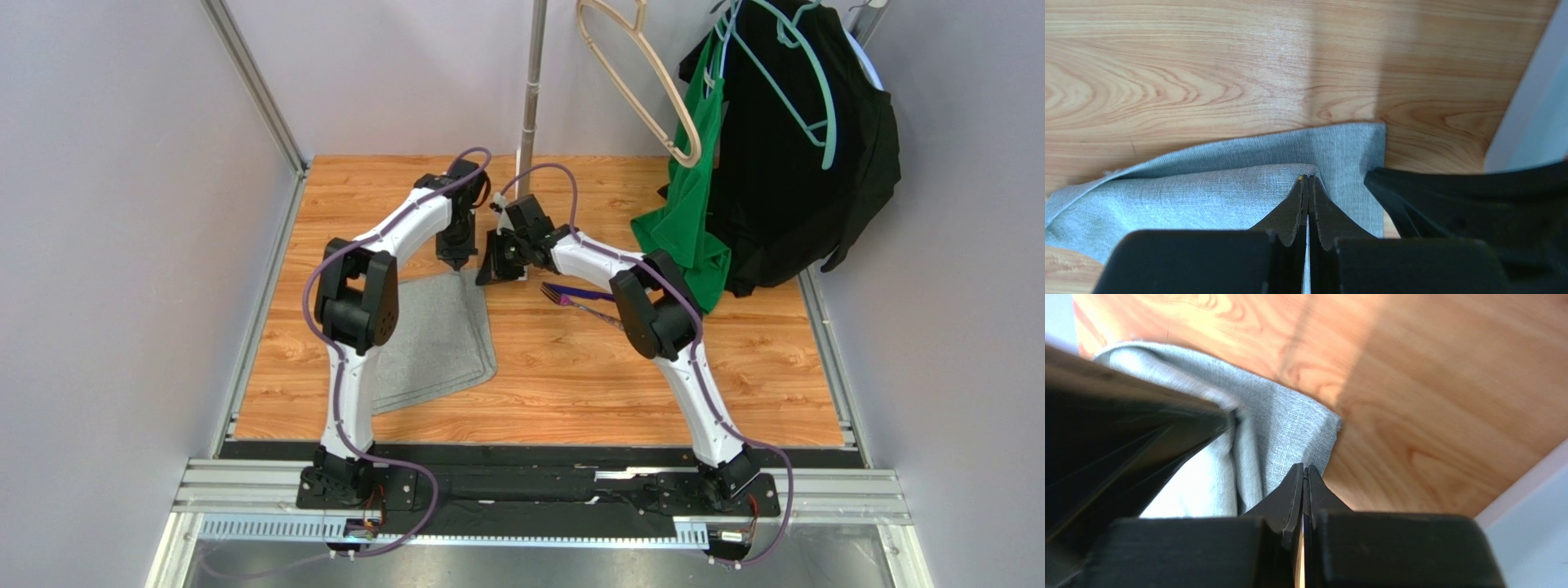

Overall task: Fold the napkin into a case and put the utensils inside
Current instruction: Smooth out the lower triangle-folded napkin at the center of the board.

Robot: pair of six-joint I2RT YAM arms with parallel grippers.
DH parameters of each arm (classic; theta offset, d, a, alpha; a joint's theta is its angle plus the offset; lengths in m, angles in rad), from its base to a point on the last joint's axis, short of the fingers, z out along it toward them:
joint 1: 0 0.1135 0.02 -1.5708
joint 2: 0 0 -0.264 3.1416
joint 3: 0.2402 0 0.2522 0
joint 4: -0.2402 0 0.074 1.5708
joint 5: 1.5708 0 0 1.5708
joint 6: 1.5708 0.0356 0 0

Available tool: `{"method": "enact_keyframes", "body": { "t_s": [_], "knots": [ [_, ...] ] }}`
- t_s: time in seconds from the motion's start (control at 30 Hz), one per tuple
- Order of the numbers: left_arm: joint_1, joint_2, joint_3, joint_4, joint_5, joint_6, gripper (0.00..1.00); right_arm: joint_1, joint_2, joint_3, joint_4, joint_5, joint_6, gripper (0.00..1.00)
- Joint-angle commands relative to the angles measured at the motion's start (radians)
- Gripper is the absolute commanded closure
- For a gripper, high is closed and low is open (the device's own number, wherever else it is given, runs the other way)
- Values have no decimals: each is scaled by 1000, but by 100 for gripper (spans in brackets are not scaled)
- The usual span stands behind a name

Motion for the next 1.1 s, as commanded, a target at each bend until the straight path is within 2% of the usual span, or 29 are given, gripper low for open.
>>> {"method": "enact_keyframes", "body": {
  "t_s": [0.0, 0.27, 0.57, 0.7, 0.9, 1.07],
  "knots": [
    [0, -92, -19, 52, 27, -29, 100, 7, 28, 65, 42, 34, 17, 100],
    [-1, -112, -52, 103, 96, -44, 100, 4, 52, 55, 41, 32, 46, 100],
    [-3, -66, -10, 134, 137, -64, 100, 2, 26, 10, 54, 23, 60, 100],
    [-4, -74, -15, 123, 104, -79, 100, -4, 5, 1, 27, 24, 58, 100],
    [-4, -150, -111, 68, 9, -108, 100, -25, -84, -24, 15, 12, 34, 100],
    [-4, -203, -159, 89, 11, -104, 100, -28, -99, -21, 60, -57, 63, 100]
  ]
}}
